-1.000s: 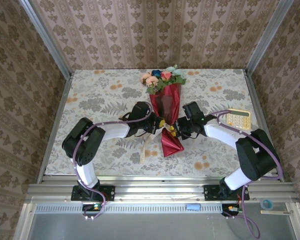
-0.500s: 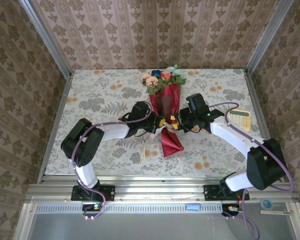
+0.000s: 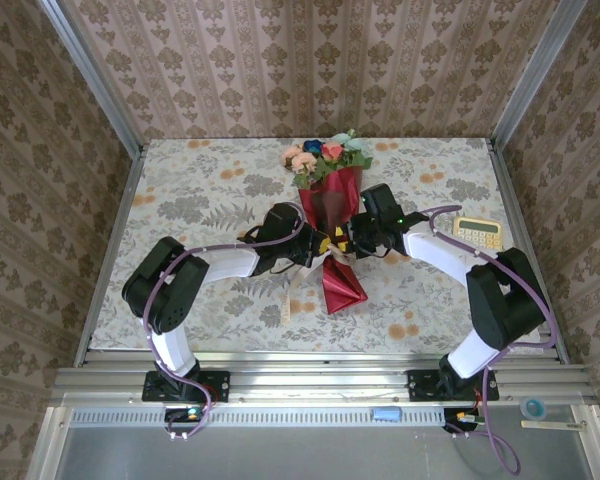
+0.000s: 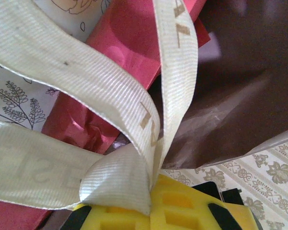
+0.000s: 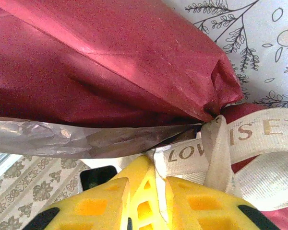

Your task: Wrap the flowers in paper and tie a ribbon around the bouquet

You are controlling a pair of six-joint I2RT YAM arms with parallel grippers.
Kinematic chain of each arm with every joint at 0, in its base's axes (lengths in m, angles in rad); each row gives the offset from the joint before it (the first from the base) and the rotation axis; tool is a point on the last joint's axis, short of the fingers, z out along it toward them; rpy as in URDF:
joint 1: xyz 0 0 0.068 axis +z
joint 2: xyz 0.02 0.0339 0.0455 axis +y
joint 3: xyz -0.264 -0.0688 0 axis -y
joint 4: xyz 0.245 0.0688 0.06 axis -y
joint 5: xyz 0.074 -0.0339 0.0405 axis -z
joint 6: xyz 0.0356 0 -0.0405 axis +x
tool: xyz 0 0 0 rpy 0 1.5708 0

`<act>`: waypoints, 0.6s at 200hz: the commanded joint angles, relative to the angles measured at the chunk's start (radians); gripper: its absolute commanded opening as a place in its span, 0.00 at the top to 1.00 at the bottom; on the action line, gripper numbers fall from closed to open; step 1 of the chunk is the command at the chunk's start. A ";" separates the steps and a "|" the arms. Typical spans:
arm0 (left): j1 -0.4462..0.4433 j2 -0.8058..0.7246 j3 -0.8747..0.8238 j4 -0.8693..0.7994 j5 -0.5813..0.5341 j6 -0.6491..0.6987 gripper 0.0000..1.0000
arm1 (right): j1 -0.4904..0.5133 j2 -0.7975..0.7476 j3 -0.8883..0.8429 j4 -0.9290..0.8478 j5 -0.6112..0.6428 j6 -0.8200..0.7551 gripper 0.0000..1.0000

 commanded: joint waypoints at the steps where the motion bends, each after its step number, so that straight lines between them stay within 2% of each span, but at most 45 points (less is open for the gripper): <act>1: -0.008 -0.032 -0.013 0.032 -0.018 0.003 1.00 | 0.016 0.003 -0.006 0.013 0.007 0.056 0.72; 39: -0.009 -0.037 -0.020 0.041 -0.023 0.001 1.00 | 0.021 0.004 -0.055 0.039 0.012 0.080 0.67; 120: -0.014 -0.051 -0.030 0.053 -0.026 -0.001 1.00 | 0.014 0.068 -0.035 0.081 0.009 0.095 0.66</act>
